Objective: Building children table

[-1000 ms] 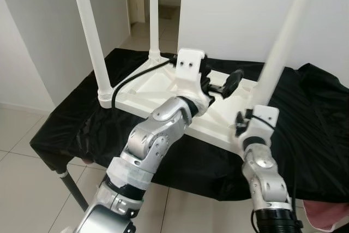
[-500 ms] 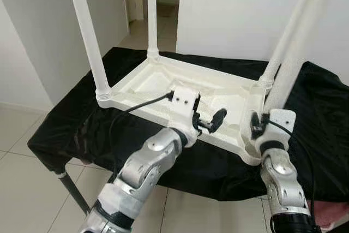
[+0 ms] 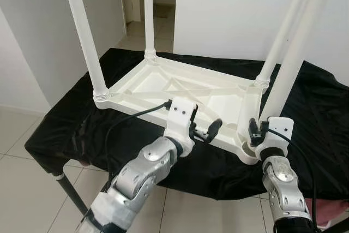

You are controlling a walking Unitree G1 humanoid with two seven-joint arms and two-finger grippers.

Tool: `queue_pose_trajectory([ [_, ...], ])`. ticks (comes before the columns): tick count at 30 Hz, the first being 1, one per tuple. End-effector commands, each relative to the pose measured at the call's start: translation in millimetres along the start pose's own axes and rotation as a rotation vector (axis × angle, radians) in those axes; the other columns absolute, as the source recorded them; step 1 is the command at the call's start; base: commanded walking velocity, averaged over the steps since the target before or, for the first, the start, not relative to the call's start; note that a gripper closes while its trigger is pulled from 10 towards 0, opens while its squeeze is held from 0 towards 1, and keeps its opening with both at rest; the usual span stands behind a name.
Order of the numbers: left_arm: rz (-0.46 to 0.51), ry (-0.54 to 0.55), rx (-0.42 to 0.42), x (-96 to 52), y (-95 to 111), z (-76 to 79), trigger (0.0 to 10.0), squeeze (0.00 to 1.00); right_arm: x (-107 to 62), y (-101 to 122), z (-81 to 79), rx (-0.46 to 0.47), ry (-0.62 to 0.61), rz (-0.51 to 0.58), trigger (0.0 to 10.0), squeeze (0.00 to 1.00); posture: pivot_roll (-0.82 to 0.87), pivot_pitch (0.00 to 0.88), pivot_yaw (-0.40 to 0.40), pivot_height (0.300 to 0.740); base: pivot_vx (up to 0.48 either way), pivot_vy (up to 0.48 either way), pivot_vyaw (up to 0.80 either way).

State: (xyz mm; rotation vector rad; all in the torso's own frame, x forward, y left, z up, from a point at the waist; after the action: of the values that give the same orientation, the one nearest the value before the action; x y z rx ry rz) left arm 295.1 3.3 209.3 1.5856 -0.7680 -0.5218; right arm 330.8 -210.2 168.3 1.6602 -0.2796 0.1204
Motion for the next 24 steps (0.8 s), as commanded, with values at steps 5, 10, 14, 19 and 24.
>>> queue_pose_trajectory([
  [5, -0.005, -0.247, 0.033, -5.5, -6.1, 18.6, 10.0, 0.00, -13.0, -14.9, -3.6, -0.003, 0.080, -0.015, 10.0, 0.00, -0.01, 0.095, 0.003, 0.740, 0.000, 0.000, 0.00],
  [10, -0.016, -0.238, 0.025, -5.2, -6.8, 17.5, 10.0, 0.00, -19.6, -18.2, 0.9, -0.015, 0.079, -0.019, 10.0, 0.00, -0.01, 0.094, 0.004, 0.740, 0.000, 0.000, 0.00],
  [14, -0.019, -0.235, 0.026, -5.3, -6.9, 17.3, 10.0, 0.00, -22.9, -20.0, 4.3, -0.025, 0.078, -0.022, 10.0, 0.00, -0.02, 0.093, 0.005, 0.740, 0.000, 0.000, 0.00],
  [19, -0.020, -0.235, 0.027, -5.5, -6.1, 16.6, 10.0, 0.00, -25.3, -26.2, 8.6, -0.054, 0.090, -0.043, 10.0, 0.00, -0.02, 0.094, 0.013, 0.740, 0.000, 0.000, 0.00],
  [24, -0.018, -0.232, 0.030, -4.8, -4.4, 15.1, 10.0, 0.00, -21.6, -31.8, 0.5, -0.070, 0.173, -0.088, 10.0, 0.00, -0.02, 0.098, 0.012, 0.740, 0.000, 0.000, 0.00],
])
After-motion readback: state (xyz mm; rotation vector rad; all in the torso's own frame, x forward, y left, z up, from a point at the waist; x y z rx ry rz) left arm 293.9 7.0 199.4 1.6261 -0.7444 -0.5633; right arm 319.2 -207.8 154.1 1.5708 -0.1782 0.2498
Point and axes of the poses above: a point about 5 cm out from each wrist's last joint towards the gripper, its own x axis pointing out of the wrist towards the gripper, its own y axis along the axis of the wrist's last joint, z = x × y, the point moved 1 cm from there along x, pointing out of the wrist towards the gripper, and after that the axes turned 11 degrees about x, right-handed, at the moved point
